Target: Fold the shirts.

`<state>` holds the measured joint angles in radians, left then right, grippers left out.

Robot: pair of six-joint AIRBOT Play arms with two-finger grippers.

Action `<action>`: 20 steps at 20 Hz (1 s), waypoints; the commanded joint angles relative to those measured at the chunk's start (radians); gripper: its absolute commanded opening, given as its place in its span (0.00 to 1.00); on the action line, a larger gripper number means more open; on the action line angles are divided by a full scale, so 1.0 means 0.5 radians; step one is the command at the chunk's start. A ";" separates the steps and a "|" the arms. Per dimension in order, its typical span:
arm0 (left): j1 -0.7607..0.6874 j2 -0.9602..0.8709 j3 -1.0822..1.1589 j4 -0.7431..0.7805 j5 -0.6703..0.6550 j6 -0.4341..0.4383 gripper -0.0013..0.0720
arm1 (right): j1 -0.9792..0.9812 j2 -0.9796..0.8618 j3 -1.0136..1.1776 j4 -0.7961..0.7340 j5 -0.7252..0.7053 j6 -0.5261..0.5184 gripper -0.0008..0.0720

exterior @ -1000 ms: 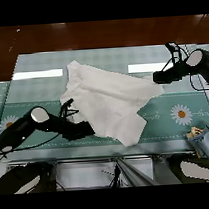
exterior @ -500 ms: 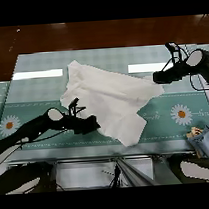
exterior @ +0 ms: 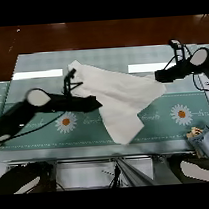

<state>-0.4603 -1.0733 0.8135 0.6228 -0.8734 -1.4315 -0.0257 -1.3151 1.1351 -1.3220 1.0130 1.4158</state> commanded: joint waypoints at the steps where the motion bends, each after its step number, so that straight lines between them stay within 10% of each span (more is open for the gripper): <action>1: 0.237 0.491 0.398 0.394 -0.365 -0.065 0.05 | -0.076 0.221 0.001 -0.008 -0.009 0.002 0.05; 9: 1.206 1.023 1.369 0.793 -0.661 -0.282 0.05 | -0.242 1.225 0.085 0.060 -0.026 0.011 0.05; 20: 1.223 1.022 2.296 0.771 -1.034 -0.325 0.05 | -0.242 1.551 1.078 -0.101 0.553 0.164 0.05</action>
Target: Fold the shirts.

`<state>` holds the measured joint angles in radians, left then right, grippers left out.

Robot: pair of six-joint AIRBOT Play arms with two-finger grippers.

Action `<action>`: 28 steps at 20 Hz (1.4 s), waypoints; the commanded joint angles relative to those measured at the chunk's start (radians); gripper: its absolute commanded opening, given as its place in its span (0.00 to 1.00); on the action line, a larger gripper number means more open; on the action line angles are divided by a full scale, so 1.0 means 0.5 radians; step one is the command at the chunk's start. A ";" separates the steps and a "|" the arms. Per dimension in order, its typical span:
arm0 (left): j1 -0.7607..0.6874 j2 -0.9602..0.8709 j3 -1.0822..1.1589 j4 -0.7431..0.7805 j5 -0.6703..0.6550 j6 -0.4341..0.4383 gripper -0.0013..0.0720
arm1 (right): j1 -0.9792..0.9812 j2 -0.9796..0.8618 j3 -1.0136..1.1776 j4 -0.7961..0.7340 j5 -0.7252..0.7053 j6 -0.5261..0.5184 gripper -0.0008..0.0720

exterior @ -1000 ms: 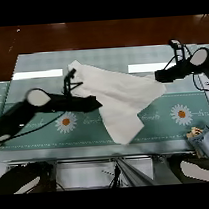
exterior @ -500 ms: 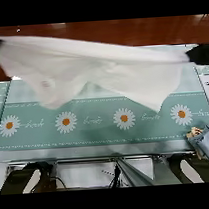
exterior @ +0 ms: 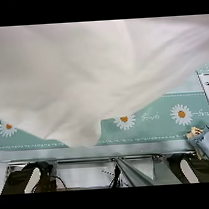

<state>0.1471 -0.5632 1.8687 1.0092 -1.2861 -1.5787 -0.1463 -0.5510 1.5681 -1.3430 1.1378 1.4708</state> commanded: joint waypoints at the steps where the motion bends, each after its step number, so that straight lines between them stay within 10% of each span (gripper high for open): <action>1: 0.009 0.002 0.210 0.020 -0.340 -0.056 0.05 | -0.001 0.024 0.237 -0.094 0.438 0.072 0.05; 6: 0.009 -0.074 0.204 0.343 -1.052 -0.190 0.05 | 0.002 -0.145 0.241 -0.179 1.302 0.092 0.05; 13: 0.013 -0.276 -0.521 0.457 -0.968 -0.105 0.05 | 0.001 -0.809 0.002 -0.108 1.257 -0.005 0.05; 28: 0.000 -1.763 -0.911 -0.333 0.431 0.496 0.05 | 0.001 -1.952 -0.003 0.352 -0.380 -0.015 0.05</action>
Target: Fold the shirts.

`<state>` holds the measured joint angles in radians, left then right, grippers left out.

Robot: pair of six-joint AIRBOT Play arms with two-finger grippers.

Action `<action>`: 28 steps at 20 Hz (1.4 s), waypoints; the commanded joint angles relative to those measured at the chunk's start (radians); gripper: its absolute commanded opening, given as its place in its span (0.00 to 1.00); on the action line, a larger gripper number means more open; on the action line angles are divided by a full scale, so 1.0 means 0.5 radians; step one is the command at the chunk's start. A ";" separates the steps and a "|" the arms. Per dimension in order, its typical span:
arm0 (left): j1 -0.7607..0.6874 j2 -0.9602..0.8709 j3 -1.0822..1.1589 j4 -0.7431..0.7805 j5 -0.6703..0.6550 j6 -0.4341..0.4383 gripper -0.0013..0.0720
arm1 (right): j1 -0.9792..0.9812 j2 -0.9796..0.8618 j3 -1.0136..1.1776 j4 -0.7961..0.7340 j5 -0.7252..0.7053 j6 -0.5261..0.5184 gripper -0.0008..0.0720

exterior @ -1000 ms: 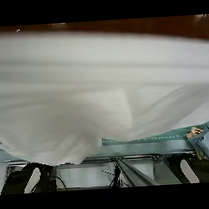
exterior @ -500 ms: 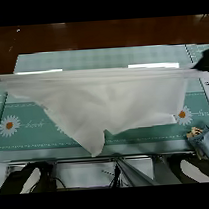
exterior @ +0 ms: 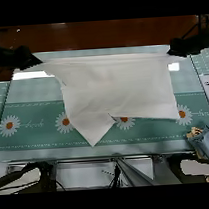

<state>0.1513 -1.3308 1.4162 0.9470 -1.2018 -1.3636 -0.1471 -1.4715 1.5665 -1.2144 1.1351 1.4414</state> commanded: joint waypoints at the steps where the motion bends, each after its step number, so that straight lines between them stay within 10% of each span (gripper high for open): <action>1: -0.025 -0.304 -0.006 -0.220 0.284 0.066 0.05 | 0.002 -0.157 0.000 0.093 -0.372 0.063 0.05; 10: -0.294 -0.685 -0.007 -0.220 0.155 0.065 0.12 | 0.002 -0.450 -0.001 0.112 -0.092 0.088 0.06; 13: -0.272 -0.686 0.033 -0.202 -0.061 0.064 0.58 | -0.020 -0.426 0.031 0.126 0.134 0.007 0.56; 18: 0.058 -0.549 0.084 0.037 -0.751 0.012 0.58 | -0.233 -0.185 0.101 -0.371 0.732 -0.165 0.56; 21: 0.195 -0.340 -0.273 0.035 -0.719 0.045 0.58 | -0.547 -0.006 -0.071 -0.242 0.745 -0.140 0.63; 24: 0.202 -0.269 -0.714 -0.083 -0.607 0.132 0.84 | -0.838 0.100 -0.347 0.173 0.710 -0.246 0.65; 28: 0.117 -0.307 -1.004 -0.398 -0.279 0.250 0.84 | -0.924 0.158 -0.530 0.279 0.676 -0.327 0.65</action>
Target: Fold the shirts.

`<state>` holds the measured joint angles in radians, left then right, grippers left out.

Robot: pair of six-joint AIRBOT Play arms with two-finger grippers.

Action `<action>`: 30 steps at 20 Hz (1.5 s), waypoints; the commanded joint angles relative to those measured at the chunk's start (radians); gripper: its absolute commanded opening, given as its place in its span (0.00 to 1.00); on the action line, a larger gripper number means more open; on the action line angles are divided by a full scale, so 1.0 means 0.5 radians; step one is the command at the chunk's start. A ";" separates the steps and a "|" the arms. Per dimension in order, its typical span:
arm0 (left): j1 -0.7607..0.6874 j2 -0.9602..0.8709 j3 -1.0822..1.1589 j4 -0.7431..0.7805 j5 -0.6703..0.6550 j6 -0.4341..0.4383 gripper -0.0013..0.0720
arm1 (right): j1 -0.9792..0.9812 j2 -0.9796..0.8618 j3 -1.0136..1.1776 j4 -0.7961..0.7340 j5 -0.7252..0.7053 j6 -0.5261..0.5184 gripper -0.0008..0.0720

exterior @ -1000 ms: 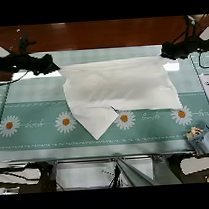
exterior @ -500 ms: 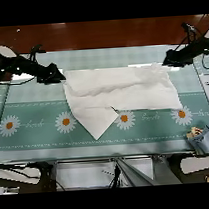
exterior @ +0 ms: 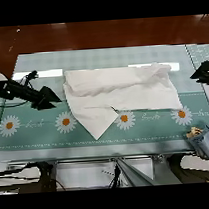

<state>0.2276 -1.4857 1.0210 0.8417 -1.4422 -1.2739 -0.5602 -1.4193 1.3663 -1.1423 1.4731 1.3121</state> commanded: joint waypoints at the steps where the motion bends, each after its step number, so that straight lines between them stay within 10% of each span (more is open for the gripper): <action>1: -0.080 -0.015 -0.219 -0.188 0.247 0.071 0.84 | -0.097 0.054 -0.132 0.137 -0.011 -0.071 0.65; 9: -0.423 -0.246 -0.217 -0.266 0.472 0.061 0.77 | -0.098 0.054 -0.132 0.143 -0.053 -0.092 0.65; 11: -0.417 -0.252 -0.217 -0.349 0.497 0.065 0.05 | -0.098 0.054 -0.132 0.134 -0.052 -0.091 0.65; 30: -0.402 -0.243 -0.201 -0.376 0.356 0.232 0.05 | -0.261 0.038 -0.813 0.024 -0.494 -0.092 0.82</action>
<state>0.0265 -1.6066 0.9195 0.6537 -1.2636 -1.1709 -0.6899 -1.3945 0.9684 -1.1343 1.2728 1.2533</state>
